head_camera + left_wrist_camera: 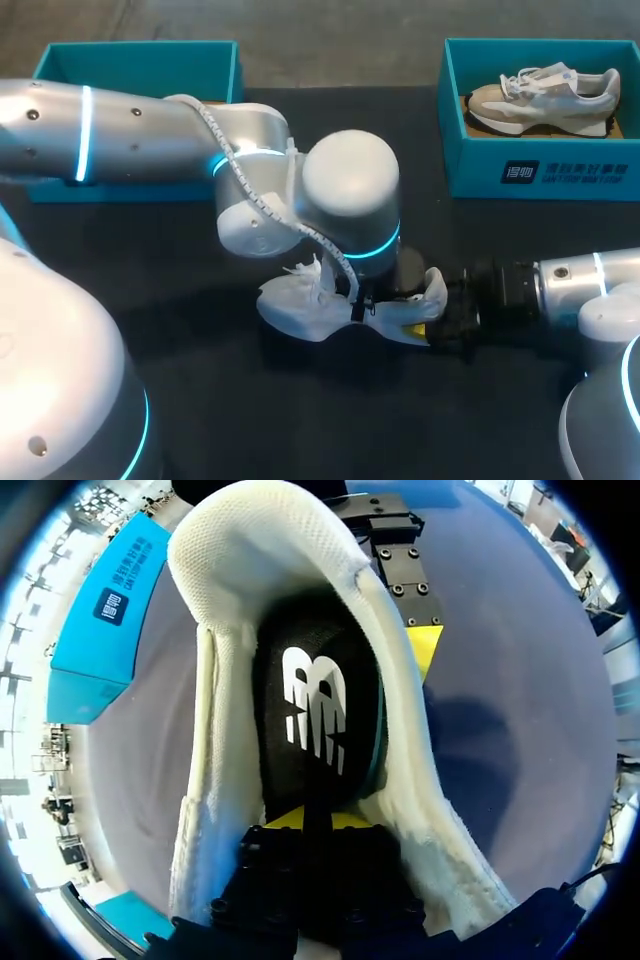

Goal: Take the shoe out of the shoebox, open the shoe tongue, remove and reinsert the insole, then place the shoe into the shoebox

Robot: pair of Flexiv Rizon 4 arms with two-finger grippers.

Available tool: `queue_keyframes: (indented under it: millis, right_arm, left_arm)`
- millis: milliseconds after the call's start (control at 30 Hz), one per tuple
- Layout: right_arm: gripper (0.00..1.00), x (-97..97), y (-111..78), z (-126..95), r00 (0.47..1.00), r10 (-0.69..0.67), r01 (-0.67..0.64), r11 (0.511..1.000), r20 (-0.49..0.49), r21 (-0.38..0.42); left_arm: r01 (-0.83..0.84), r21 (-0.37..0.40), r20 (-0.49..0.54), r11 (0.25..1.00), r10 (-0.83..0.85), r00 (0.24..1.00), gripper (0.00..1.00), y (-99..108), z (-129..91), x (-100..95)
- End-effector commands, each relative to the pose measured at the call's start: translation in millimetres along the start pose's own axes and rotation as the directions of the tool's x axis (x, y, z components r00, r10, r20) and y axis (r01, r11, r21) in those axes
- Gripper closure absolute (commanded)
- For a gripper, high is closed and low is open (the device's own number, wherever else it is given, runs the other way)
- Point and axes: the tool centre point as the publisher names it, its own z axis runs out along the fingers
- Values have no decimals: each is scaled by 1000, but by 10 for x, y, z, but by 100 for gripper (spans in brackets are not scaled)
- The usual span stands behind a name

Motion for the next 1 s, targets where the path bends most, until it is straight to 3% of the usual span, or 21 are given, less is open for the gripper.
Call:
queue_keyframes:
  millis: [33, 333, 600, 1000]
  right_arm:
    - [100, 47, 3, 26, 1000, -1, 1, 1000, -3, 2]
    - [100, 47, 3, 26, 1000, -1, 1, 1000, -3, 2]
    - [100, 47, 3, 26, 1000, -1, 1, 1000, -3, 2]
    - [100, 47, 3, 26, 1000, -1, 1, 1000, -3, 2]
  left_arm:
    - [-3, 57, -34, 998, 5, 999, 100, 53, 0, -107]
    - [-18, 181, -85, 983, 34, 996, 100, 37, -330, 69]
    - [-4, 215, -113, 977, 29, 993, 100, 18, -417, 217]
    - [49, 337, -170, 940, 10, 985, 100, 94, -602, 219]
